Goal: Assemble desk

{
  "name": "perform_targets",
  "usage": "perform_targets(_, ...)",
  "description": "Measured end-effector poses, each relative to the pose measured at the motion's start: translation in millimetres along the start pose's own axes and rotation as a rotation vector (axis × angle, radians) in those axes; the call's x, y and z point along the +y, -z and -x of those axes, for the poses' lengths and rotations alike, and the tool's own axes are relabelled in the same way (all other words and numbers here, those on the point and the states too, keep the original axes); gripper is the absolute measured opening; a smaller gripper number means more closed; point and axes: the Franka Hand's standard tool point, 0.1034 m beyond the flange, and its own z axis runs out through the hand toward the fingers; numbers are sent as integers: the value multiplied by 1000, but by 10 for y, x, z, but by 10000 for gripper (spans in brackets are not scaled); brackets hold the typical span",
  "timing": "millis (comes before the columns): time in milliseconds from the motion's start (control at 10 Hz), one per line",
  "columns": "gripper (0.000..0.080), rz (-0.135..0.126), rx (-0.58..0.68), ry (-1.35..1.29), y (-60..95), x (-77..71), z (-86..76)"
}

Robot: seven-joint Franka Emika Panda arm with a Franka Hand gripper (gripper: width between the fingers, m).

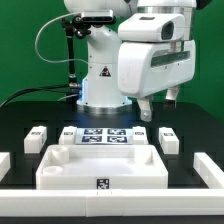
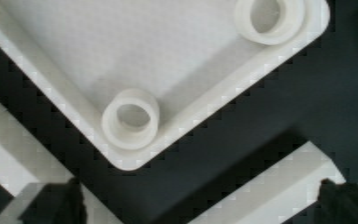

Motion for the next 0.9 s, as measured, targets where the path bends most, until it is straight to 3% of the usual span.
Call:
perform_targets(200, 649, -19, -5, -42, -11, -30, 56)
perform_targets(300, 649, -33, 26, -185, -112, -48, 331)
perform_targets(400, 649, -32, 22, -152, -120, -44, 377)
perform_targets(900, 649, -32, 22, -152, -120, -44, 377)
